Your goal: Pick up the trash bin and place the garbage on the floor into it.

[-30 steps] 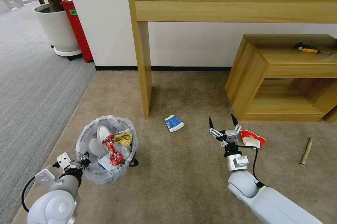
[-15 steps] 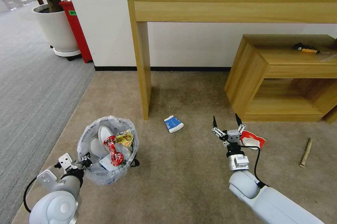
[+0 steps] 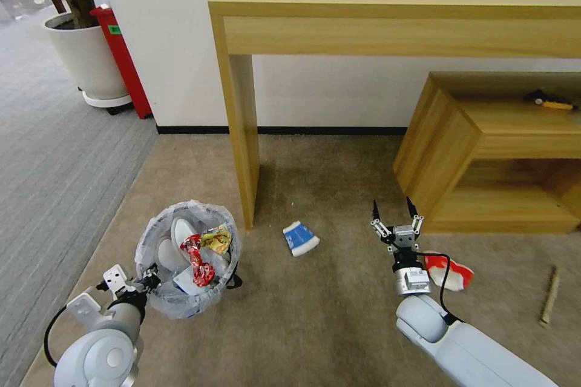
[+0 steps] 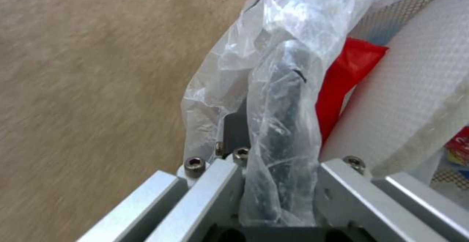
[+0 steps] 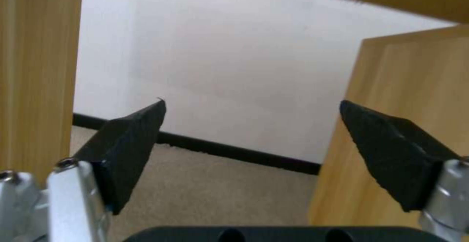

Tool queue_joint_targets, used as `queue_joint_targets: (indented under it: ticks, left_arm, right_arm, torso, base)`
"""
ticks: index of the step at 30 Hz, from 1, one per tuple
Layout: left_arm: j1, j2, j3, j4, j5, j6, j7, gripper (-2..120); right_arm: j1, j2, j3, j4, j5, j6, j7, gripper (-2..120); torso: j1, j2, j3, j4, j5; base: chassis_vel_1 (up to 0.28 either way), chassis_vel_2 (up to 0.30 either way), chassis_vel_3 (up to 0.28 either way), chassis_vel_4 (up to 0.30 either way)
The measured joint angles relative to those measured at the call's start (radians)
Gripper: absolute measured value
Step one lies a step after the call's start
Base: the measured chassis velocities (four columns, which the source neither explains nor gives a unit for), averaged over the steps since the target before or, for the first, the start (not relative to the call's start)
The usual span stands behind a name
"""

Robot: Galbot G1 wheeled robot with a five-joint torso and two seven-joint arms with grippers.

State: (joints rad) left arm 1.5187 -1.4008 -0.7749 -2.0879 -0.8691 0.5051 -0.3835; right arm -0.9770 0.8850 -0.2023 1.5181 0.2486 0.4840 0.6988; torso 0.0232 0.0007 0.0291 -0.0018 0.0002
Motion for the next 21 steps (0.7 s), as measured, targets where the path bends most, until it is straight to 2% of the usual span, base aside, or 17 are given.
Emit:
queue_joint_targets:
  ticks: [5,13,17,21]
  left_arm:
    - [-0.005,-0.004,0.005,0.004,0.002,0.0,0.0,0]
    - [-0.011,-0.004,0.005,0.011,0.002,0.001,-0.001,0]
    - [-0.008,0.003,-0.002,0.011,-0.001,0.001,-0.002,0]
    - [-0.006,-0.002,-0.003,0.009,-0.001,0.0,-0.002,0]
  right_arm:
    - [-0.017,-0.008,-0.011,0.027,0.004,-0.012,-0.043,100]
    - [-0.073,-0.028,-0.035,0.053,0.019,-0.002,-0.106,100]
    - [-0.095,-0.038,-0.037,0.016,0.009,0.004,-0.131,100]
    - [-0.102,-0.051,-0.057,-0.005,0.085,0.005,-0.174,100]
  torso:
    - [0.0,0.0,0.0,0.0,-0.0001]
    - [-0.001,0.0,-0.001,-0.0001,0.0001]
    - [0.0,0.0,0.0,-0.0002,0.0002]
    - [0.0,0.0,0.0,-0.0001,-0.0001]
  base:
    - [-0.149,0.185,0.143,-0.152]
    - [-0.009,0.004,0.007,-0.007]
    - [0.0,0.0,0.0,0.0]
    - [0.0,0.0,0.0,0.0]
